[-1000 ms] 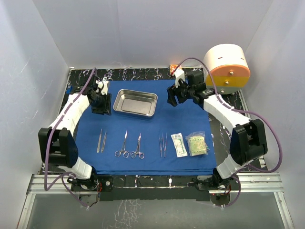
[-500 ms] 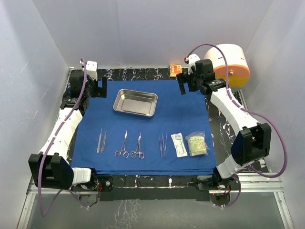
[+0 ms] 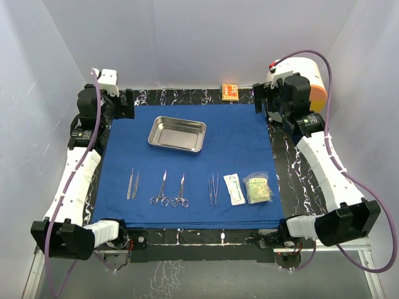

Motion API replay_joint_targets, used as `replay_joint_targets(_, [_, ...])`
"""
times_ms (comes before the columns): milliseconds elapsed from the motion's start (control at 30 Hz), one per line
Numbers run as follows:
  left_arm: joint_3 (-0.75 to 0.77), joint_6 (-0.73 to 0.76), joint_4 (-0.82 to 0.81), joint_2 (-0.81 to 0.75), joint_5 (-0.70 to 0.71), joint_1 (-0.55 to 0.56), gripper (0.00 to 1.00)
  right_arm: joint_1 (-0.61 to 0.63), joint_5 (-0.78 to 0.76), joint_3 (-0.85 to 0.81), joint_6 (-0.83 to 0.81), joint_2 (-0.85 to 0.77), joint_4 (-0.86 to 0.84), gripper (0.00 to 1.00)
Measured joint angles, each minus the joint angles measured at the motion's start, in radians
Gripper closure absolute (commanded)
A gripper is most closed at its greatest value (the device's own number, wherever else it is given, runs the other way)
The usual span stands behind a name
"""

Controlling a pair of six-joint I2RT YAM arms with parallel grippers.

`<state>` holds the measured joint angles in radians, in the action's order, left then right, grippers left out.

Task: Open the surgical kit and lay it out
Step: Reset both arms

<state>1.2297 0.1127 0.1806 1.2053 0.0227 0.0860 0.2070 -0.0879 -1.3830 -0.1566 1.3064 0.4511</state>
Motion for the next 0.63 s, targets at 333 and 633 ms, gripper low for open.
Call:
replay_joint_targets(333, [0.021,-0.025,0.059,-0.051,-0.011,-0.042,0.01,0.0,-0.038,0.04,-0.029,-0.072,-0.027,0.02])
replay_joint_targets(633, [0.021,-0.023,0.076,-0.051,-0.011,-0.052,0.01,0.0,-0.04,0.052,-0.034,-0.087,-0.036,0.02])
